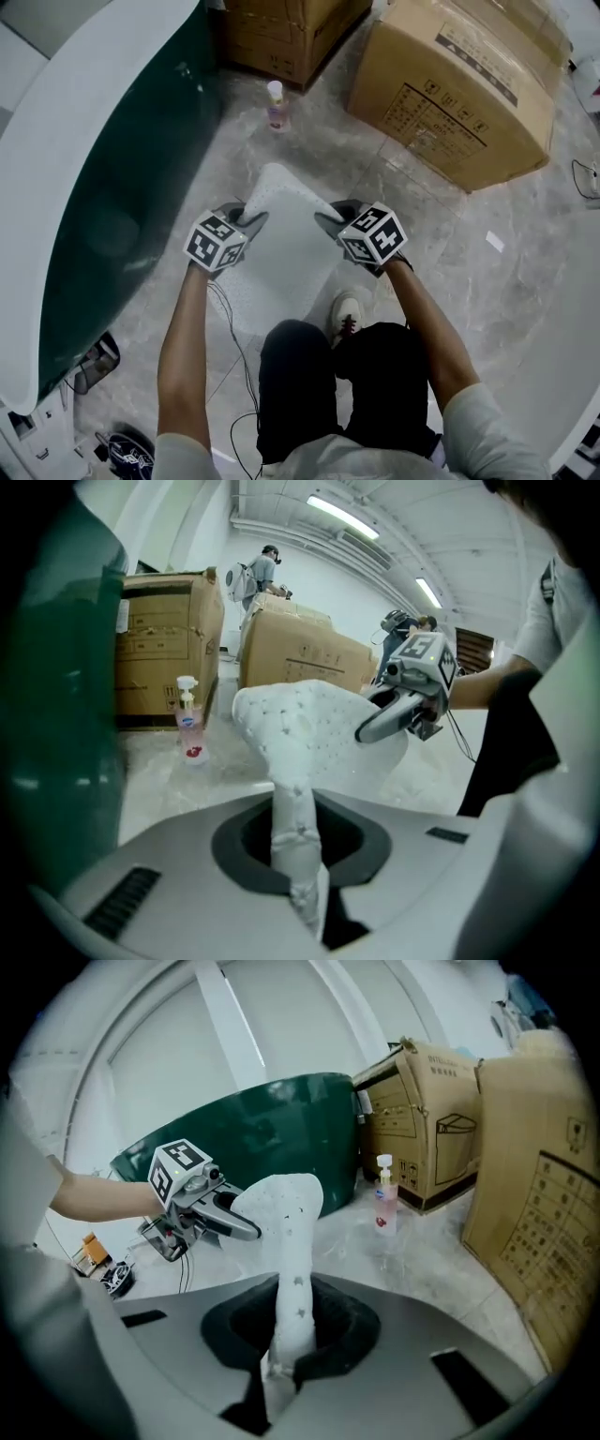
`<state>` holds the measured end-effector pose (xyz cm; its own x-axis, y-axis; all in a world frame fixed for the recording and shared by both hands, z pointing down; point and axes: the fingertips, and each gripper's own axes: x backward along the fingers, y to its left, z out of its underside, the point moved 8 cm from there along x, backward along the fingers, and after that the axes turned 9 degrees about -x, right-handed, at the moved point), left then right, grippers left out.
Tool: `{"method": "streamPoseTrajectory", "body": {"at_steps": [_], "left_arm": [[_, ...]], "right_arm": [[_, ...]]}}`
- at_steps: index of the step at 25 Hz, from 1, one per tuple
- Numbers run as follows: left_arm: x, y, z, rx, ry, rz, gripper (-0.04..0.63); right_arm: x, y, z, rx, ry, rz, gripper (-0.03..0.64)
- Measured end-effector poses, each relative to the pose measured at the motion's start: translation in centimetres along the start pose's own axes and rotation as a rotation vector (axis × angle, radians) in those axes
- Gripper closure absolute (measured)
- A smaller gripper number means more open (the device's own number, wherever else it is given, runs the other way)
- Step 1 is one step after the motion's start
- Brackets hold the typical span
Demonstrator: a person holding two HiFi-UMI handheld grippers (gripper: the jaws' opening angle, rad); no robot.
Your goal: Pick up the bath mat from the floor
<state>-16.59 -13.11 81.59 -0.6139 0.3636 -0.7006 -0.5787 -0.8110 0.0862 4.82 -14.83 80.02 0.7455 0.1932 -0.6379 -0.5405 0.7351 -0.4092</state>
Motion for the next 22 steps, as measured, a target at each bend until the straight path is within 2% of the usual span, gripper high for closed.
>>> {"method": "streamPoseTrajectory", "body": {"at_steps": [6, 12, 15, 18, 22], "left_arm": [[6.5, -3.9, -7.4, 0.078, -0.033, -0.014, 0.557], [15.4, -8.3, -14.0, 0.277, -0.1, -0.04, 0.558], [20.0, -10.1, -17.6, 0.344, -0.137, -0.063, 0.558], [24.5, -11.8, -21.2, 0.363, -0.175, -0.101, 0.558], [30.6, -13.7, -26.2, 0.319, -0.203, -0.156, 0.558]], "right_arm": [[8.5, 4.0, -5.0, -0.082, -0.014, 0.016, 0.575], [17.0, 10.2, -11.2, -0.153, -0.009, -0.013, 0.577], [21.2, 13.6, -14.4, -0.172, -0.015, -0.02, 0.577], [25.2, 16.7, -18.0, -0.157, -0.028, -0.01, 0.577], [30.5, 20.8, -22.7, -0.102, -0.073, 0.002, 0.577]]}}
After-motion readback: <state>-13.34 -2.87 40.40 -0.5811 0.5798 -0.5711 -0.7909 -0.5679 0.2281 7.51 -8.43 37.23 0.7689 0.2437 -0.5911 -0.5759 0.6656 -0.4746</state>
